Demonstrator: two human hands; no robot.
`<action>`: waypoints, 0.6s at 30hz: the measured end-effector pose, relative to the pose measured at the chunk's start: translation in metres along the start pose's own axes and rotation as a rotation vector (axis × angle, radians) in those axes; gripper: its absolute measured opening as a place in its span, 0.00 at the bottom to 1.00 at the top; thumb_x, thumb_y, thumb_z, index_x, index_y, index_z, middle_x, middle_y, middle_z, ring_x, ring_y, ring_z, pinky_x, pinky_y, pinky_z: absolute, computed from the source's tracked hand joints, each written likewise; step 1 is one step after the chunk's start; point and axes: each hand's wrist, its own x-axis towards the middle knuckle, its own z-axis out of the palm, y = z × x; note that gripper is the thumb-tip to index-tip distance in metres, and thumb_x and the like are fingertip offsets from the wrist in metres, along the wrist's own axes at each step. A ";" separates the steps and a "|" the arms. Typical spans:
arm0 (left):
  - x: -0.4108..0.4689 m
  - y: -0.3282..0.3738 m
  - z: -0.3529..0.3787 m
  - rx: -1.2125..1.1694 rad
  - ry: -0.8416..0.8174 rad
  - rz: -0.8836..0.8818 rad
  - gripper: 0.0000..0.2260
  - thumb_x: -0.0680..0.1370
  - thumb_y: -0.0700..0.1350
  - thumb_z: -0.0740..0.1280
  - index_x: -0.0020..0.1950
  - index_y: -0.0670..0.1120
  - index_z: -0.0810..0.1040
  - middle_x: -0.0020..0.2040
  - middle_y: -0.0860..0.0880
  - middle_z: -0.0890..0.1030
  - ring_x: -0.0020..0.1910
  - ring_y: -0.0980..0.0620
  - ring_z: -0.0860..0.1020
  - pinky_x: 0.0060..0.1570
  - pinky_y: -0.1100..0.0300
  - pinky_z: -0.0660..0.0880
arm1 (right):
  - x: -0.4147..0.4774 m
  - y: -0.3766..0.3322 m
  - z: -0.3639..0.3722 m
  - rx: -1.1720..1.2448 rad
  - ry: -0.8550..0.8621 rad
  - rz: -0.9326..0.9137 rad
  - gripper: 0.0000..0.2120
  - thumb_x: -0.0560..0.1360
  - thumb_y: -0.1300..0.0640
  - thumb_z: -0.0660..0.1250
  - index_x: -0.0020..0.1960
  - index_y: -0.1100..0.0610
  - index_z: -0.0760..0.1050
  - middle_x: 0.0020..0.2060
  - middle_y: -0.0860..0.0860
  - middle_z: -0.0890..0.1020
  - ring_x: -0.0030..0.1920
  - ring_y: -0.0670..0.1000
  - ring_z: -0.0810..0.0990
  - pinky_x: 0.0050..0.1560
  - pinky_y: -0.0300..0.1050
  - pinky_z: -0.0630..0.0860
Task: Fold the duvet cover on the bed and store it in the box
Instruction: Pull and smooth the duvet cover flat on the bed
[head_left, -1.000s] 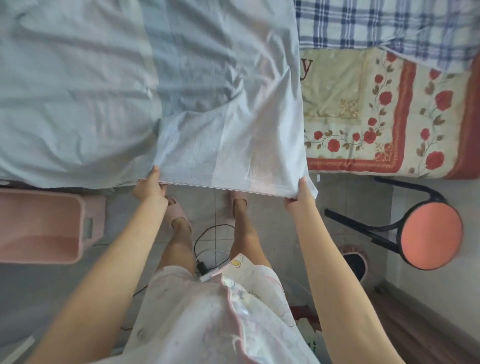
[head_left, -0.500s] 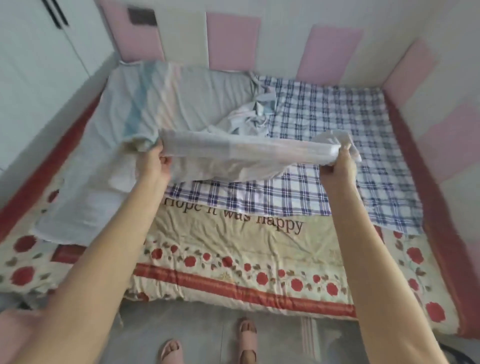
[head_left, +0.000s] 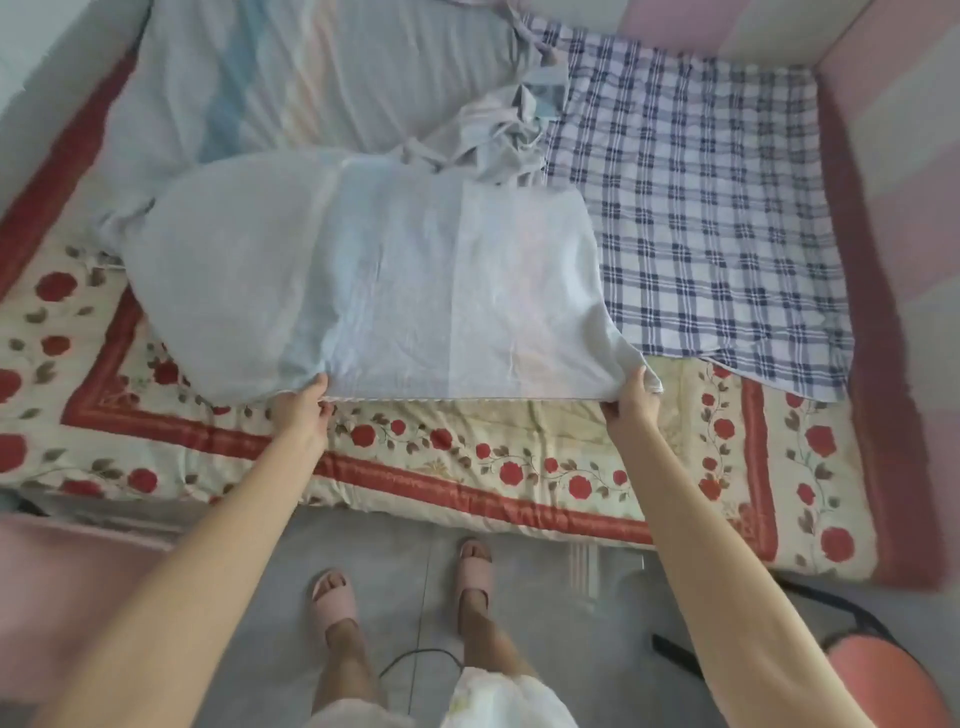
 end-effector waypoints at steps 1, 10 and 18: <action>0.015 -0.019 -0.004 0.030 0.031 -0.014 0.06 0.75 0.39 0.70 0.44 0.46 0.74 0.46 0.51 0.78 0.38 0.59 0.75 0.29 0.69 0.71 | 0.019 0.018 -0.003 -0.075 0.023 0.002 0.17 0.80 0.49 0.59 0.66 0.54 0.70 0.54 0.52 0.77 0.49 0.52 0.79 0.55 0.52 0.79; 0.154 -0.191 -0.054 0.231 0.229 -0.111 0.08 0.73 0.40 0.72 0.44 0.47 0.73 0.45 0.50 0.77 0.26 0.61 0.69 0.23 0.71 0.66 | 0.154 0.179 -0.050 -0.624 0.107 0.058 0.17 0.80 0.45 0.57 0.65 0.54 0.70 0.39 0.49 0.73 0.31 0.44 0.67 0.31 0.38 0.67; 0.174 -0.254 -0.079 0.288 0.278 -0.034 0.11 0.73 0.38 0.72 0.39 0.48 0.70 0.39 0.51 0.77 0.26 0.60 0.70 0.27 0.68 0.68 | 0.204 0.256 -0.096 -0.717 0.232 0.023 0.13 0.79 0.46 0.62 0.40 0.52 0.72 0.30 0.45 0.72 0.29 0.44 0.67 0.26 0.34 0.65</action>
